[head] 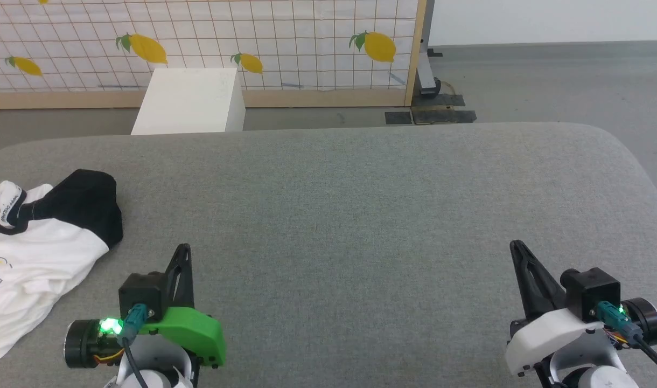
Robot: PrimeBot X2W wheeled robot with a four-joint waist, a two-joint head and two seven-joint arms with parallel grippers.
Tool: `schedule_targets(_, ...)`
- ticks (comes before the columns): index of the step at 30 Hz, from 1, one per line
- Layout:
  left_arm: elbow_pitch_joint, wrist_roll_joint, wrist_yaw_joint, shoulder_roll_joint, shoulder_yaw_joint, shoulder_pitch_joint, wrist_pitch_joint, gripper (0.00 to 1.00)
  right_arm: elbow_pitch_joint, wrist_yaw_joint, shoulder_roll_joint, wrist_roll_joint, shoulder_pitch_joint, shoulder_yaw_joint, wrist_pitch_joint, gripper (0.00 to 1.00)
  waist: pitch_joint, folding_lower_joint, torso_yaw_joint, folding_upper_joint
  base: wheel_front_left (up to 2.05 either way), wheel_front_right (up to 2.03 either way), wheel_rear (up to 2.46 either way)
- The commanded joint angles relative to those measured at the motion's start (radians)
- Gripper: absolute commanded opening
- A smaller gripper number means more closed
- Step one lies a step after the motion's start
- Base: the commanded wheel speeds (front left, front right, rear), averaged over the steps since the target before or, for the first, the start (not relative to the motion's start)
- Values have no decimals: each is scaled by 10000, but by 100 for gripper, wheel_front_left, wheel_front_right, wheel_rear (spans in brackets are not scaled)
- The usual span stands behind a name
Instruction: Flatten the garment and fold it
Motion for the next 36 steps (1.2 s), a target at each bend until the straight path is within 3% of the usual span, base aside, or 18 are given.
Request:
schedule_targets(1, -28, 105, 64, -43, 20, 109, 12, 0, -49, -15, 11, -49, -151, 12, -1, 0, 0, 0, 0, 115, 0, 0, 0)
schedule_targets(36, -28, 105, 64, -43, 20, 109, 12, 0, -49, -15, 11, -49, -151, 12, -1, 0, 0, 0, 0, 115, 0, 0, 0)
